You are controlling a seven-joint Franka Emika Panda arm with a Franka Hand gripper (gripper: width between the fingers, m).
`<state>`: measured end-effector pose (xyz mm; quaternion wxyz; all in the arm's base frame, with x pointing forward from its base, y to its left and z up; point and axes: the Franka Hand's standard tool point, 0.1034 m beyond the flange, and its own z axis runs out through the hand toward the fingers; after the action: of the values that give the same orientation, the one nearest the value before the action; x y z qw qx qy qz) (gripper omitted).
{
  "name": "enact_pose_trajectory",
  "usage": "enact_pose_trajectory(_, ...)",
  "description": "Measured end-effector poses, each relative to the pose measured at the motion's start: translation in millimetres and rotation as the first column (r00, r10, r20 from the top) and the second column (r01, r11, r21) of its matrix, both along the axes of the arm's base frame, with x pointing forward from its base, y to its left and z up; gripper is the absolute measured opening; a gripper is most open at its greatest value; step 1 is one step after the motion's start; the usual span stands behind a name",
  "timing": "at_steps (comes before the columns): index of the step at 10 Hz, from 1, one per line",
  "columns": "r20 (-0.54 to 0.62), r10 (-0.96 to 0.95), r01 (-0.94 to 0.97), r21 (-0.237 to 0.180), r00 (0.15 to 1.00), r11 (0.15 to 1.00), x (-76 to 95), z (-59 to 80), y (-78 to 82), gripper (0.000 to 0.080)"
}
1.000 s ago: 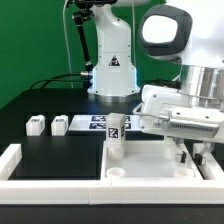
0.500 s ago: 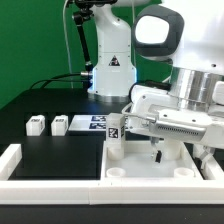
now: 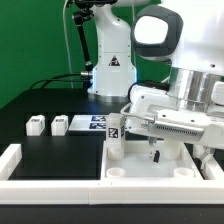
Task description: Assemble square table
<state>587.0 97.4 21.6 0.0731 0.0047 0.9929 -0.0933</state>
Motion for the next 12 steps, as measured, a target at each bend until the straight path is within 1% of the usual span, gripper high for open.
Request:
enact_pose_trajectory(1,0.008,-0.014,0.014,-0.002,1.0,1.0,1.8,4.5,0.7,0.0649)
enact_pose_trajectory(2,0.04,-0.038,0.039,-0.023,0.999,0.999,5.6,26.8,1.5,0.0649)
enact_pose_trajectory(3,0.062,-0.066,0.067,-0.028,0.996,0.997,2.2,46.2,-5.3,0.0649)
enact_pose_trajectory(4,0.072,-0.108,0.111,-0.04,0.992,0.993,-4.1,58.0,-14.8,0.0649)
enact_pose_trajectory(5,0.089,-0.113,0.118,-0.05,0.99,0.992,-3.8,72.8,-23.7,0.0649)
enact_pose_trajectory(6,0.098,-0.111,0.117,-0.056,0.989,0.992,-5.5,83.5,-38.8,0.0649)
enact_pose_trajectory(7,0.113,-0.204,0.21,-0.048,0.972,0.977,-14.1,87.0,-62.6,0.0649)
enact_pose_trajectory(8,0.119,-0.268,0.275,-0.049,0.956,0.96,-22.6,90.1,-86.5,0.0649)
enact_pose_trajectory(9,0.127,-0.307,0.315,-0.049,0.943,0.948,-24.8,94.0,-103.6,0.0649)
enact_pose_trajectory(10,0.14,-0.392,0.4,-0.033,0.909,0.916,-26.9,91.7,-114.8,0.0649)
enact_pose_trajectory(11,0.148,-0.45,0.457,-0.016,0.881,0.889,-26.7,87.0,-115.4,0.0649)
enact_pose_trajectory(12,0.156,-0.489,0.495,-0.002,0.858,0.869,-26.7,86.8,-114.0,0.0649)
